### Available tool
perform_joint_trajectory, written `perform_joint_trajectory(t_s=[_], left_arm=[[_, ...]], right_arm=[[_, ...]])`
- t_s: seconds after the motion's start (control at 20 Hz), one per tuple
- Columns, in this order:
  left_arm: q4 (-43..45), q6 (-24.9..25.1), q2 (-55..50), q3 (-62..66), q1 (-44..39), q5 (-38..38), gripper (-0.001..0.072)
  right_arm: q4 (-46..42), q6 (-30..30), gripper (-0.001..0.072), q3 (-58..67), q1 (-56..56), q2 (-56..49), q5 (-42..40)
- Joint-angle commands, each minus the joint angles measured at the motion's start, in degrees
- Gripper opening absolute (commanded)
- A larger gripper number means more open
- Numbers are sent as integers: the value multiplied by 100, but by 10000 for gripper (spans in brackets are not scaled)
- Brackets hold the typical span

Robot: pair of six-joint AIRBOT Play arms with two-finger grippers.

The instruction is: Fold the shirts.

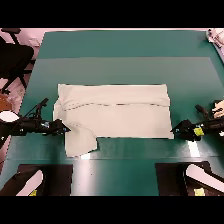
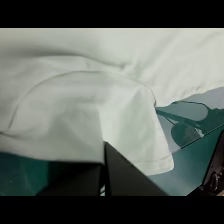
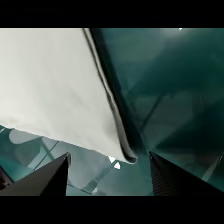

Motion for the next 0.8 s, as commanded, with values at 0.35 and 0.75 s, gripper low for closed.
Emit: perform_joint_trajectory(t_s=[0.35,0.75], left_arm=[[-232,181,7,44,-2,-70,24],[-927,721,9,546,-2,-219,23]], right_arm=[[-7,46,35,-4,1222,-501,-654],[-4,101,18,81,1320,1091,-787]])
